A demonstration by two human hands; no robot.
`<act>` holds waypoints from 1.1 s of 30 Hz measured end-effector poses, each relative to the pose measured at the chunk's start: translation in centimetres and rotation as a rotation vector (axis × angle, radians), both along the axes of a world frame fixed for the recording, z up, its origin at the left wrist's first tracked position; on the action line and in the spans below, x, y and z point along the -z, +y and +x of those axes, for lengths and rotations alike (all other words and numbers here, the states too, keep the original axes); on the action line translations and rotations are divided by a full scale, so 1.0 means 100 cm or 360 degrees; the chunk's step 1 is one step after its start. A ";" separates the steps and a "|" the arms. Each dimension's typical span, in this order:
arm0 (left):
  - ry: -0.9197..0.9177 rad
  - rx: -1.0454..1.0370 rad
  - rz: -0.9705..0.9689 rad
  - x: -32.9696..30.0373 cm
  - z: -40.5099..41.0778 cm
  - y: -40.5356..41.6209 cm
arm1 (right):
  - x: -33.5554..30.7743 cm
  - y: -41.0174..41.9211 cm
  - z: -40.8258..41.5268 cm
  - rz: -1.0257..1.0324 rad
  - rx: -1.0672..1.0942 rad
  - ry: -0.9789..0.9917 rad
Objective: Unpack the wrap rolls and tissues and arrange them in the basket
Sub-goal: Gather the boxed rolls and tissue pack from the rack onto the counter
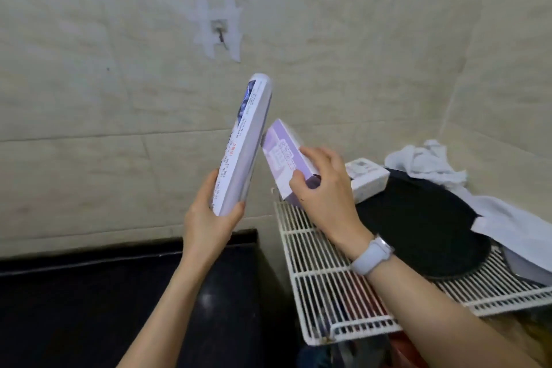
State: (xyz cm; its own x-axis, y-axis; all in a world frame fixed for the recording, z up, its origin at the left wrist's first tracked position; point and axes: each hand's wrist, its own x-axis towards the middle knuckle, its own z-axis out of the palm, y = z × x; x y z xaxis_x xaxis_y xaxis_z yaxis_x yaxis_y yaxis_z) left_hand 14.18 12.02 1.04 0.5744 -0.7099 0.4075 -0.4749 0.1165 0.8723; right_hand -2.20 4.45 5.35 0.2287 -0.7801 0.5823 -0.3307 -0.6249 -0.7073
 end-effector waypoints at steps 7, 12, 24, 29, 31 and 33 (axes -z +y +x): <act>0.0307 -0.0426 0.0347 0.087 0.127 0.121 | 0.078 0.067 0.174 0.0430 -0.0432 0.0494; 0.0447 -0.0627 0.0754 0.171 0.182 0.197 | 0.176 0.117 0.240 0.0618 -0.0598 0.0772; 0.0430 -0.0639 0.1154 0.273 0.226 0.209 | 0.306 0.145 0.311 0.0621 -0.0970 0.1157; 0.0079 -0.0472 0.1396 0.282 0.231 0.198 | 0.314 0.136 0.326 0.0689 -0.1158 0.1314; -0.0085 -0.0352 0.1590 0.283 0.234 0.198 | 0.313 0.133 0.326 0.0680 -0.1200 0.1380; -0.0150 -0.0232 0.1732 0.282 0.237 0.198 | 0.307 0.129 0.323 0.0671 -0.1226 0.1440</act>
